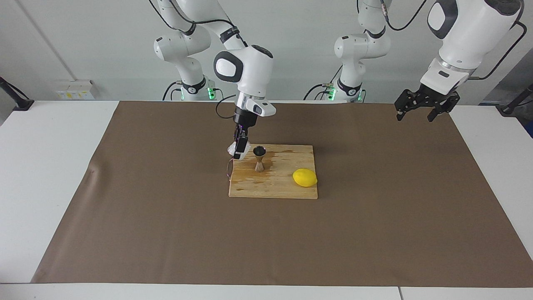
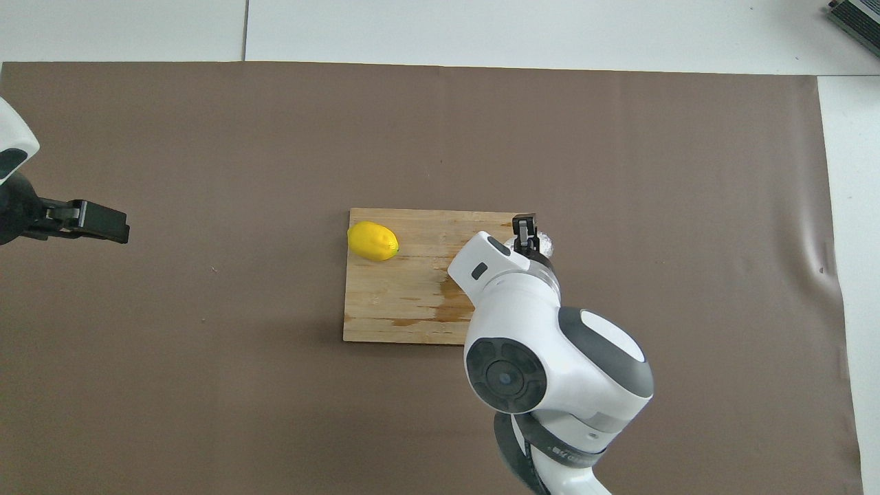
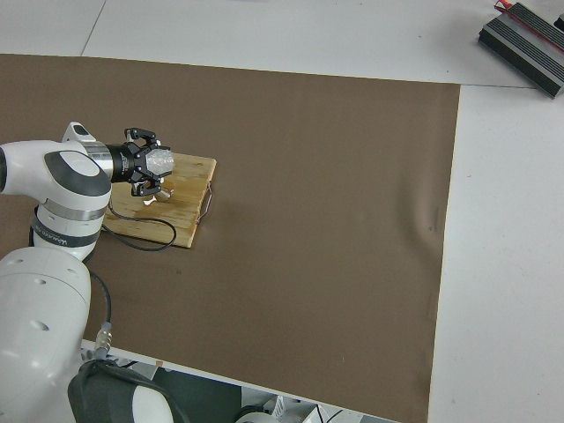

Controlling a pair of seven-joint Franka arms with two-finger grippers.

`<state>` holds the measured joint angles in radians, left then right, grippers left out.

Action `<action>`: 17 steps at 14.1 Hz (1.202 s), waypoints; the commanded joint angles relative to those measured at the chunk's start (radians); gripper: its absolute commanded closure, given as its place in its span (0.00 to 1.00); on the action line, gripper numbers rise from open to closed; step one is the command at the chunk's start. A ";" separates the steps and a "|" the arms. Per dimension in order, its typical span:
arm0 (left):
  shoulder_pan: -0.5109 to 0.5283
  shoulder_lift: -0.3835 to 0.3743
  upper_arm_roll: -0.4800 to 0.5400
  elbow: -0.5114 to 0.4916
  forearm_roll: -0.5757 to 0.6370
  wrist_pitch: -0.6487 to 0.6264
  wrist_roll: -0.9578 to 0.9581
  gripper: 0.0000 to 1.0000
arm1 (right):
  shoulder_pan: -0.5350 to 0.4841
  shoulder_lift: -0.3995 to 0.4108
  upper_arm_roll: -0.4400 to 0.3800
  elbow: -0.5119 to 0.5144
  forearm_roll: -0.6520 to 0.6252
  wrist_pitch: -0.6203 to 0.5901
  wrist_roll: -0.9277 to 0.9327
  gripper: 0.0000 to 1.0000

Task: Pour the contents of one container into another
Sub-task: 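Carry the white cup back and set it on the table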

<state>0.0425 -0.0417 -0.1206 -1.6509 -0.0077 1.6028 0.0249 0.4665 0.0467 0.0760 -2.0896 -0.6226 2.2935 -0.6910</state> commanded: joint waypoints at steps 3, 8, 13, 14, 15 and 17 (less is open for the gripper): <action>0.011 -0.023 -0.004 -0.018 -0.014 -0.006 0.017 0.00 | -0.119 -0.014 0.004 -0.021 0.214 0.014 -0.214 0.56; 0.011 -0.023 -0.004 -0.018 -0.014 -0.006 0.017 0.00 | -0.299 -0.011 0.002 -0.056 0.551 0.017 -0.606 0.56; 0.011 -0.023 -0.004 -0.018 -0.014 -0.007 0.017 0.00 | -0.480 -0.011 0.002 -0.108 0.812 0.018 -0.999 0.56; 0.011 -0.023 -0.004 -0.018 -0.014 -0.006 0.017 0.00 | -0.514 -0.008 0.002 -0.124 0.875 0.021 -1.069 0.56; 0.011 -0.023 -0.004 -0.018 -0.014 -0.007 0.015 0.00 | -0.538 -0.005 0.002 -0.141 0.932 0.035 -1.134 0.56; 0.011 -0.023 -0.004 -0.018 -0.014 -0.007 0.017 0.00 | -0.561 0.008 0.001 -0.176 1.019 0.070 -1.226 0.56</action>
<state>0.0425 -0.0417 -0.1206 -1.6509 -0.0077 1.6028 0.0249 -0.0703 0.0533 0.0647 -2.2170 0.3159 2.3116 -1.8314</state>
